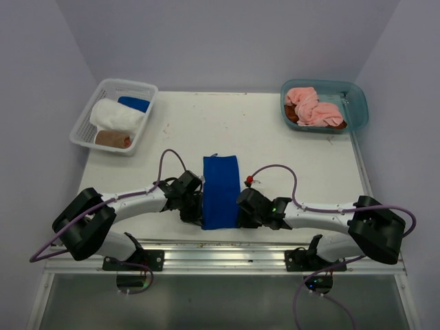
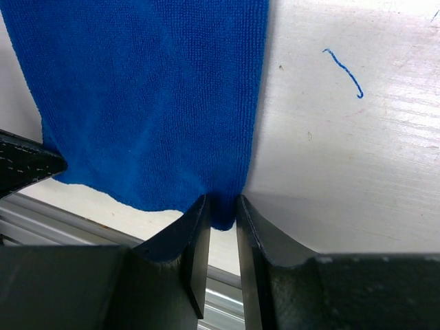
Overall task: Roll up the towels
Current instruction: Roll the towel
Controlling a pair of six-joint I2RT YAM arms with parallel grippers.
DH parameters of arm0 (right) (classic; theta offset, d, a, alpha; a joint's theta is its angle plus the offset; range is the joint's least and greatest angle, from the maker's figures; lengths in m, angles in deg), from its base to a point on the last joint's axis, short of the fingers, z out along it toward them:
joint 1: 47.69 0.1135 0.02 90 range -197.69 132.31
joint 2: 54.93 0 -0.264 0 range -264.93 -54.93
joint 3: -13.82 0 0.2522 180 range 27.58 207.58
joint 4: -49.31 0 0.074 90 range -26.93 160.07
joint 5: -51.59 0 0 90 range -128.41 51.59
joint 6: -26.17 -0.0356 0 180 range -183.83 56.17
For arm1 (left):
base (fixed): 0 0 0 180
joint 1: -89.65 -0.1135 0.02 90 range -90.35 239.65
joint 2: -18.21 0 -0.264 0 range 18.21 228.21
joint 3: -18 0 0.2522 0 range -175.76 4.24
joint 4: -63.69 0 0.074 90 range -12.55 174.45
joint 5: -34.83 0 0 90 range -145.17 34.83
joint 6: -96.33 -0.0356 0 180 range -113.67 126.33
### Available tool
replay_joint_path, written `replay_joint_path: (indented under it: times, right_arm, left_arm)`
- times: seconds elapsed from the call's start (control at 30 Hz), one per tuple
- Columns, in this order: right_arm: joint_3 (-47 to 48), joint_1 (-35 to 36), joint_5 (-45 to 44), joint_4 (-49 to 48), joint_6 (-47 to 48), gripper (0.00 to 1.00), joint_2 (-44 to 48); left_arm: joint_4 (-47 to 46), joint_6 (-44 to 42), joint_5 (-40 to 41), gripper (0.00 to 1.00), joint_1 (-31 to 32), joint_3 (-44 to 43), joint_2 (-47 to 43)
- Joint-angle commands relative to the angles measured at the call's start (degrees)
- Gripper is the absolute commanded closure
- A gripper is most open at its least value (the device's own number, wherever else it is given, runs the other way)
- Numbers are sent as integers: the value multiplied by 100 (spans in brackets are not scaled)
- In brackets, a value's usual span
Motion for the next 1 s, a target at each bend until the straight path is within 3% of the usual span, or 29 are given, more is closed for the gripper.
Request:
replay_joint_path:
  times: [0.0, 0.1, 0.3, 0.97]
  right_arm:
    - [-96, 84, -144, 39, -136, 74, 81]
    - [-96, 93, -179, 83, -154, 77, 143]
    - [-114, 119, -293, 109, -128, 100, 310]
    - [1038, 14, -1172, 988, 830, 100, 20]
  left_arm:
    - [-59, 136, 167, 100, 38, 110, 97]
    - [-68, 171, 176, 100, 38, 127, 62]
    - [19, 215, 228, 100, 46, 92, -97]
    - [116, 400, 755, 100, 38, -488, -281]
